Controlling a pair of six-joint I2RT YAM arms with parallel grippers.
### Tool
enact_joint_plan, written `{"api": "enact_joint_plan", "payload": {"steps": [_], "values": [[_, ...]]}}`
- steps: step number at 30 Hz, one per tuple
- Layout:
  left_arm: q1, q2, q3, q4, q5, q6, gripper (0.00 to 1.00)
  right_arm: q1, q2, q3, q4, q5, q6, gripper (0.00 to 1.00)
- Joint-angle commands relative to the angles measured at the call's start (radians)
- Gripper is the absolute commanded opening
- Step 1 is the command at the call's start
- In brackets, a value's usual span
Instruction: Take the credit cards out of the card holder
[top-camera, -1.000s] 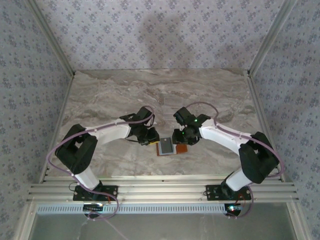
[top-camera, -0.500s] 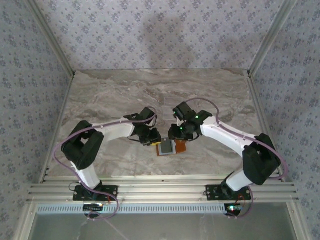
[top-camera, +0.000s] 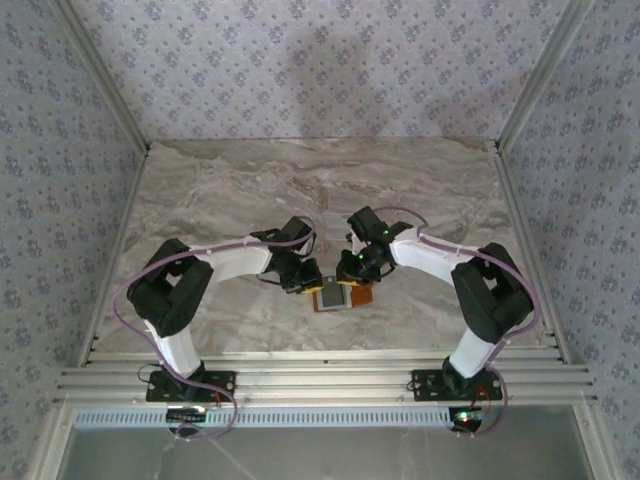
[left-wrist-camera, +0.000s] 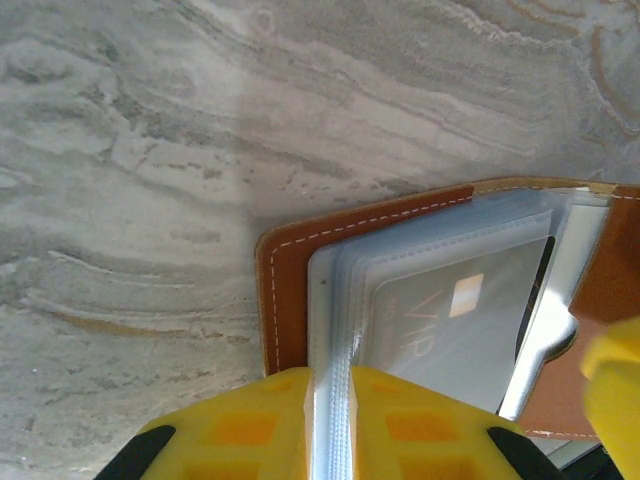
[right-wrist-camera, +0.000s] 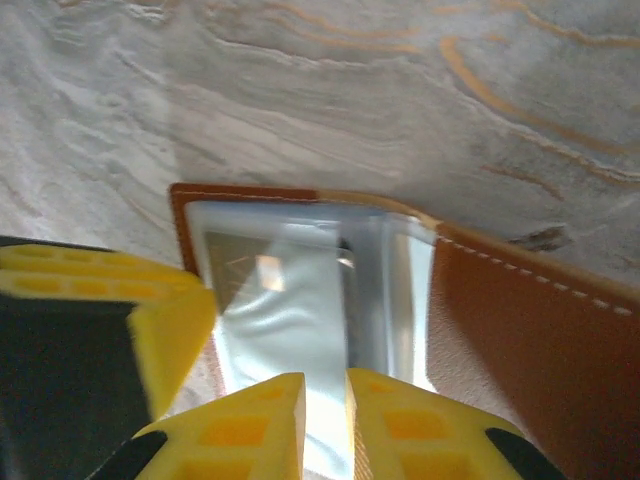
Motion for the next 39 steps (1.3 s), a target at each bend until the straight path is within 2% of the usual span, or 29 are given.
{"api": "enact_joint_plan", "payload": {"steps": [1,13,19,24,33,39], "values": [[-0.004,0.022,-0.016,-0.018,-0.02,0.02,0.17,-0.022,0.019,-0.05,0.076,-0.078,-0.008,0.18],[-0.004,0.021,-0.015,-0.029,-0.021,0.018,0.16,-0.058,0.028,-0.164,0.269,-0.197,0.022,0.16],[-0.004,0.019,-0.013,-0.034,-0.024,0.016,0.16,-0.058,0.014,-0.174,0.265,-0.187,0.022,0.16],[-0.005,0.018,-0.013,-0.036,-0.027,0.017,0.16,-0.059,-0.029,-0.183,0.217,-0.106,0.018,0.18],[-0.006,0.019,-0.013,-0.034,-0.025,0.018,0.16,-0.059,-0.021,-0.212,0.266,-0.136,0.025,0.26],[-0.006,0.013,-0.015,-0.035,-0.025,0.018,0.16,-0.054,-0.011,-0.199,0.217,-0.095,0.004,0.27]]}}
